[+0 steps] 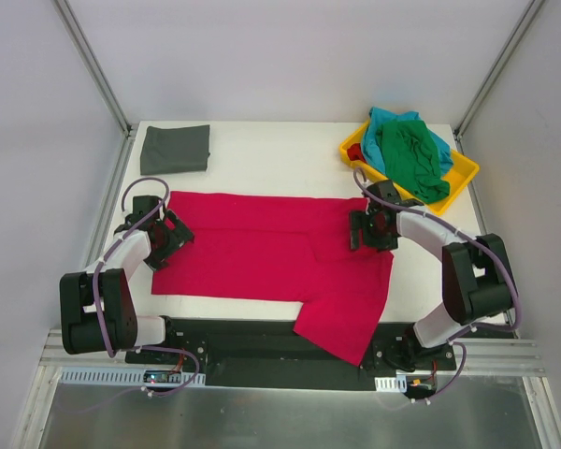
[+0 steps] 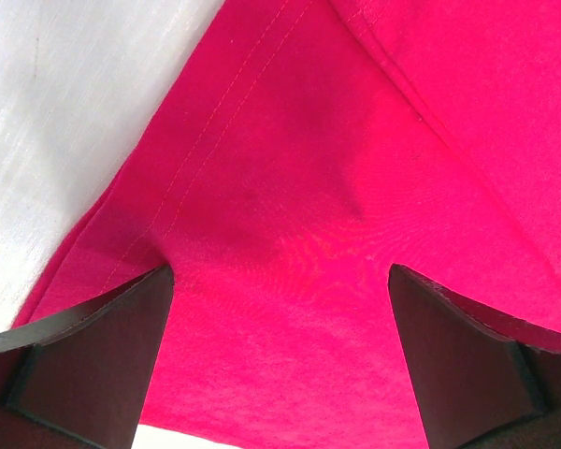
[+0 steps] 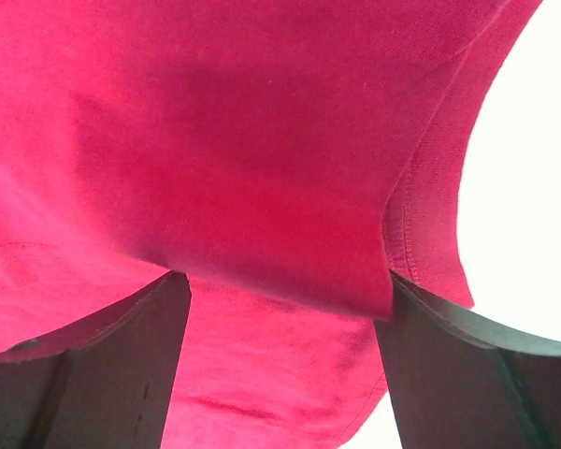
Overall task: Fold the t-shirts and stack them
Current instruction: Fold the flattened tshirt in 1/3 of the way
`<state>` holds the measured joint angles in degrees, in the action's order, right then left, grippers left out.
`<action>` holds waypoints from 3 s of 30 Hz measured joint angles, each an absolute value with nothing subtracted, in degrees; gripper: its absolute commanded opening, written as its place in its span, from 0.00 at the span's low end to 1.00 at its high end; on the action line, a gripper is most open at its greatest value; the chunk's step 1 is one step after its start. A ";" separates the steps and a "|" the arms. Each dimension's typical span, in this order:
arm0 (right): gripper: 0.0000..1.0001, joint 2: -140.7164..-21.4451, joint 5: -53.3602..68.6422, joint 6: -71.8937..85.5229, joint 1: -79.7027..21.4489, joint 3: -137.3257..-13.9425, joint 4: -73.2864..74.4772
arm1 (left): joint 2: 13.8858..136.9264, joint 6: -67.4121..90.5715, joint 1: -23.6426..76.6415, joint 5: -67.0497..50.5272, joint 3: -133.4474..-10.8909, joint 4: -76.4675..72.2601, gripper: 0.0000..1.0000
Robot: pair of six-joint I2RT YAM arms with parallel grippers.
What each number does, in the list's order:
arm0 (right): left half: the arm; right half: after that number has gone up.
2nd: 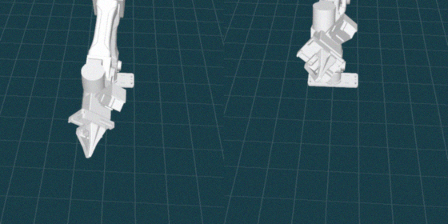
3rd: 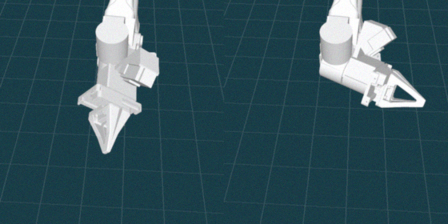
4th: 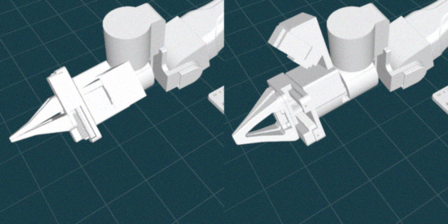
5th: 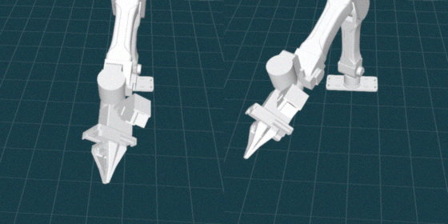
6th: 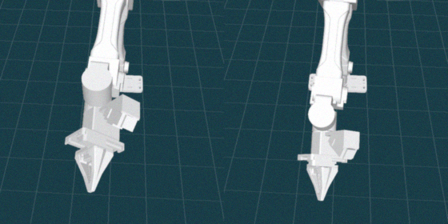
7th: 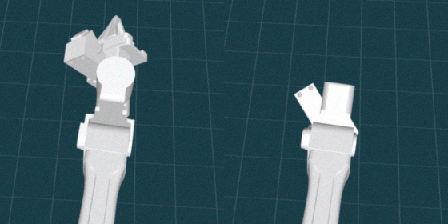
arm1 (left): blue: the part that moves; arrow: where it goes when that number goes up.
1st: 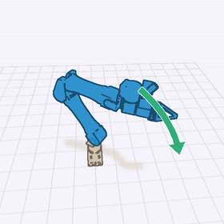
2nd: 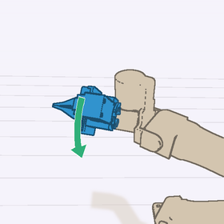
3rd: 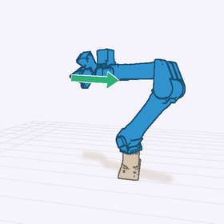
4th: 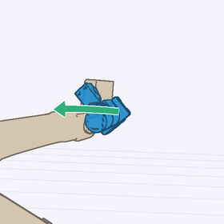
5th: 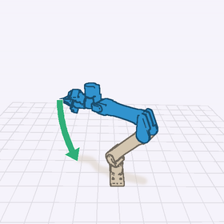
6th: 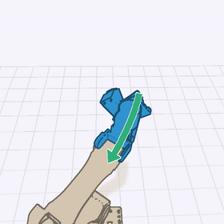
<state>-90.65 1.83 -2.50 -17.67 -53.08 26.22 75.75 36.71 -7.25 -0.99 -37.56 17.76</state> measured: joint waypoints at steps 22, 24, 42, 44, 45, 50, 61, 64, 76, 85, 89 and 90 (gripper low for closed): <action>0.02 -88.33 3.75 1.45 -17.82 -54.46 30.61 | 75.75 36.64 -7.25 -0.99 -37.56 17.76 0.99; 0.02 -88.25 3.99 3.46 -17.82 -55.02 32.62 | 75.75 36.64 -7.25 -0.99 -37.56 17.76 0.99; 0.60 -87.90 4.54 10.39 -16.86 -60.84 44.40 | 75.75 36.58 -7.25 -0.97 -37.56 17.78 0.99; 0.64 -87.90 1.19 9.63 -16.84 -60.86 44.56 | 75.75 36.49 -7.25 -0.99 -37.56 17.78 0.99; 0.64 -87.90 -0.91 8.62 -16.80 -61.14 45.01 | 75.75 36.45 -7.25 -0.99 -37.56 17.78 0.99; 0.66 -85.97 -5.87 1.74 -18.79 -62.00 44.47 | 75.75 36.36 -7.25 -0.97 -37.56 17.78 0.99; 0.53 -92.47 0.30 -22.74 -40.38 -63.96 35.86 | 75.77 36.25 -7.25 -0.99 -37.58 17.78 0.99; 0.52 -100.33 2.83 -24.91 -40.49 -67.53 35.55 | 75.99 36.21 -7.25 -0.97 -37.74 17.82 0.99; 0.24 -107.83 0.01 -23.14 -41.89 -72.66 35.14 | 76.49 35.79 -7.25 -0.97 -38.11 17.87 0.99; 0.01 -107.85 -3.27 -18.46 -41.89 -74.26 37.89 | 76.51 35.53 -7.25 -0.97 -38.11 17.87 0.99; 0.01 -107.83 -0.10 -13.15 -41.82 -77.80 42.19 | 76.51 35.51 -7.25 -0.97 -38.11 17.87 0.99; 0.05 -107.79 0.71 -11.94 -41.82 -78.54 42.98 | 76.53 35.51 -7.25 -0.97 -38.11 17.87 0.99</action>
<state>-107.79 0.71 -11.94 -41.82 -78.54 42.98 76.53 35.51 -7.25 -0.97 -38.11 17.87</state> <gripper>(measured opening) 0.017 0.990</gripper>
